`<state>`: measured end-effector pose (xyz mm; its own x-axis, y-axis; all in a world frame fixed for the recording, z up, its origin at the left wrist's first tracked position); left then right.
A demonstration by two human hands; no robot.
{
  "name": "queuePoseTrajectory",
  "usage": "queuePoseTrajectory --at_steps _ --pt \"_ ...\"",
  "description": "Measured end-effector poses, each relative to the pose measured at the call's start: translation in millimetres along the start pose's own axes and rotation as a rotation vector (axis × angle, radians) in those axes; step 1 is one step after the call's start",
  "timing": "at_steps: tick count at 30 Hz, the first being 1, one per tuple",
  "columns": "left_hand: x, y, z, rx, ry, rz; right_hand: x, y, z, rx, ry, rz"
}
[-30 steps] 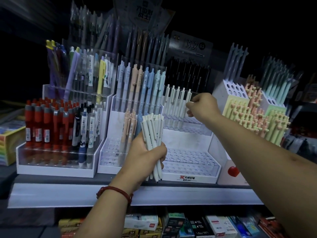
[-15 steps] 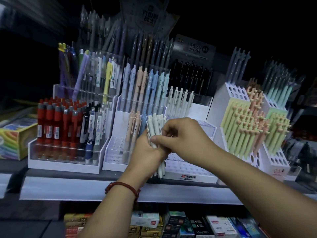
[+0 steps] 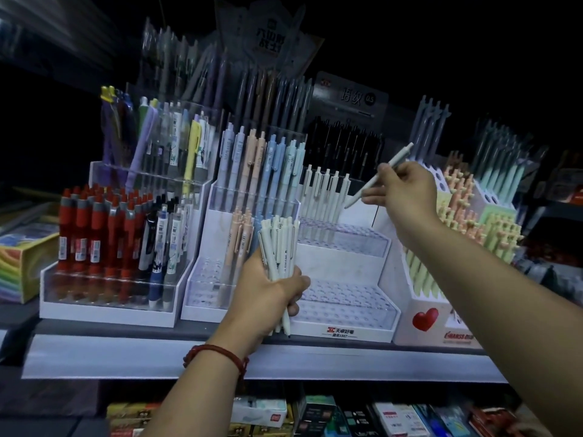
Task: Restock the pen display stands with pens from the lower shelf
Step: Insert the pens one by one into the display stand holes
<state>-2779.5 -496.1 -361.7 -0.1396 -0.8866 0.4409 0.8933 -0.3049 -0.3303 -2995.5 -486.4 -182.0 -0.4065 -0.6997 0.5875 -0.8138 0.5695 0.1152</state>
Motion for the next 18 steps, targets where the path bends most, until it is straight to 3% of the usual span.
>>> queuePoseTrajectory --at_steps 7,18 --pt "0.3 2.0 -2.6 -0.02 -0.002 0.017 25.8 -19.0 30.0 -0.278 -0.021 -0.067" --pt "2.4 0.1 -3.8 -0.071 0.004 0.008 34.5 -29.1 35.1 -0.351 -0.037 -0.126"
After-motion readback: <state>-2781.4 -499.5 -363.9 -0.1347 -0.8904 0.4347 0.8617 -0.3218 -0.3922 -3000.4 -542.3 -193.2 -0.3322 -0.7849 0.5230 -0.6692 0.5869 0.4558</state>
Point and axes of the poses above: each hand's wrist, its own x-axis towards the middle knuckle, its own y-axis out of the back of the hand, z = x × y, the point moved 10 cm from there along x, towards the middle knuckle, and after that the axes turned 2 degrees about -y, right-handed, at the moved point
